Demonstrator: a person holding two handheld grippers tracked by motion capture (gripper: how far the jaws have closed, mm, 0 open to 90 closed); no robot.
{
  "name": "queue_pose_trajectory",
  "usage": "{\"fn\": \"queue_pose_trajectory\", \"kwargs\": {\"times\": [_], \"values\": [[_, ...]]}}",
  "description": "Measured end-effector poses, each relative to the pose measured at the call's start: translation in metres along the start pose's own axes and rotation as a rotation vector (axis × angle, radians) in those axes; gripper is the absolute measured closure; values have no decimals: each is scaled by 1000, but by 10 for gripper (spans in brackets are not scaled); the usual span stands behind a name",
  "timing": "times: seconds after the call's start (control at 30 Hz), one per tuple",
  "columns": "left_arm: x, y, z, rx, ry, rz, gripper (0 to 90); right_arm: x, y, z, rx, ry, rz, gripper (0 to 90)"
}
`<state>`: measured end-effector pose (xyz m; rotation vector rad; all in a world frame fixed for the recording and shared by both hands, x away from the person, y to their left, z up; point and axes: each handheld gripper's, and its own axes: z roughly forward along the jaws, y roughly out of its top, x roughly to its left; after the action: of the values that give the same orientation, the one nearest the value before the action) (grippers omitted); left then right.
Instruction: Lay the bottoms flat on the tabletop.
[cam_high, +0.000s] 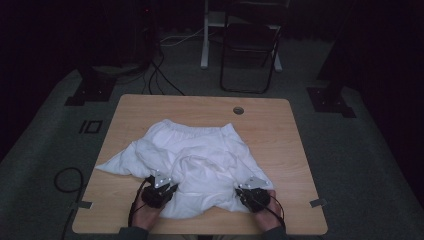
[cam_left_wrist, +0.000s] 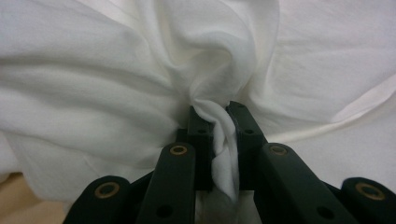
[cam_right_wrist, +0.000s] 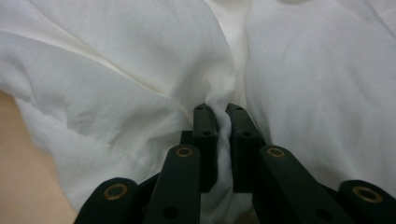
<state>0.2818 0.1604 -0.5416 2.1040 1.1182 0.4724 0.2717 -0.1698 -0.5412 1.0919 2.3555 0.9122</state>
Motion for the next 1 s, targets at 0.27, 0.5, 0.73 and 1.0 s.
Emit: {"fn": "queue_pose_trajectory", "kwargs": {"times": [0.27, 0.5, 0.73, 1.0], "values": [[13, 31, 33, -12, 7, 5, 815, -21, 15, 18, 5, -106, -18, 836], [14, 53, 52, 13, 14, 14, 814, -43, 27, 30, 27, -174, -24, 836], [13, 65, 54, 24, -15, -30, 770, -60, 42, 43, 79, -253, -39, 835], [26, 62, 16, -64, 22, -40, 591, -64, 45, 39, 86, -220, 3, 722]]}}
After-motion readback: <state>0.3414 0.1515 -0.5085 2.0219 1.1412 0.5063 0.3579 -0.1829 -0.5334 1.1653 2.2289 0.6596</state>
